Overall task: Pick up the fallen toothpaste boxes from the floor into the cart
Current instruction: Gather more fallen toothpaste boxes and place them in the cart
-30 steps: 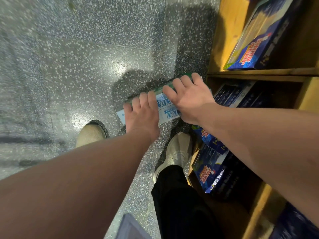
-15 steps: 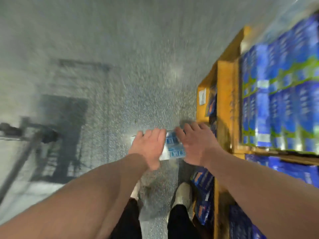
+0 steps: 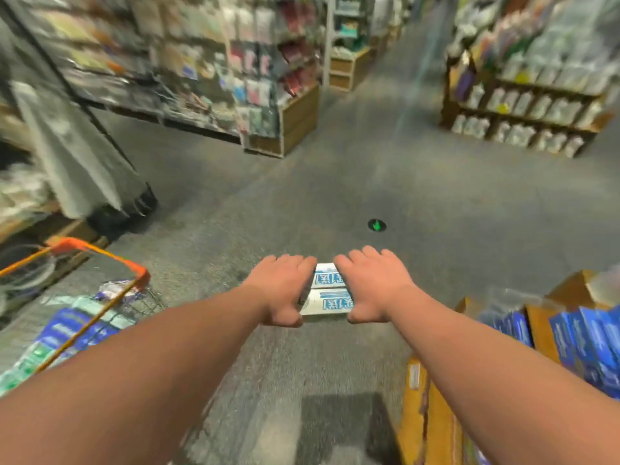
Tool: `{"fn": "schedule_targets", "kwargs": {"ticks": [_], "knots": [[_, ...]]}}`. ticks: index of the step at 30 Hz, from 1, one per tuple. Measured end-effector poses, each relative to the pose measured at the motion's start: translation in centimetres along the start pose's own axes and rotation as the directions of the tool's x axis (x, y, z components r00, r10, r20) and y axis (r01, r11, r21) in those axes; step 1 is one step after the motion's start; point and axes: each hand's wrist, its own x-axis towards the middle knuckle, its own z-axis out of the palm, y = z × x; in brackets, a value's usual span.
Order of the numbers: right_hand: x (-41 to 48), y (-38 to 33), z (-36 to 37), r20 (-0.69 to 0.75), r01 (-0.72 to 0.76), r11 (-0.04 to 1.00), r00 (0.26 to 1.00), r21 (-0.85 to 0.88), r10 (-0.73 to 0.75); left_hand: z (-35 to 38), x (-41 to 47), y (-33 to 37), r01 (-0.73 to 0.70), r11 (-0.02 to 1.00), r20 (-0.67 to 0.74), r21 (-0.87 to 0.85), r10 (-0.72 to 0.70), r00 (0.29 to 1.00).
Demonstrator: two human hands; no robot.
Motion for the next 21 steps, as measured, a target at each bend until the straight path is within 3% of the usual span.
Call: {"fn": "schedule_targets", "kwargs": {"ticks": [9, 21], "knots": [[6.6, -7.9, -10.0, -0.231, 0.231, 0.97, 0.943, -0.073, -0.242, -8.0, -10.8, -8.2, 0.277, 0.956, -0.129, 0.097, -0.264, 0.956], [20.3, -28.5, -15.8, -0.321, 0.409, 0.912, 0.859, -0.034, -0.398, -8.4, -24.9, -27.7, 0.472, 0.867, -0.101, 0.16, -0.461, 0.882]]}}
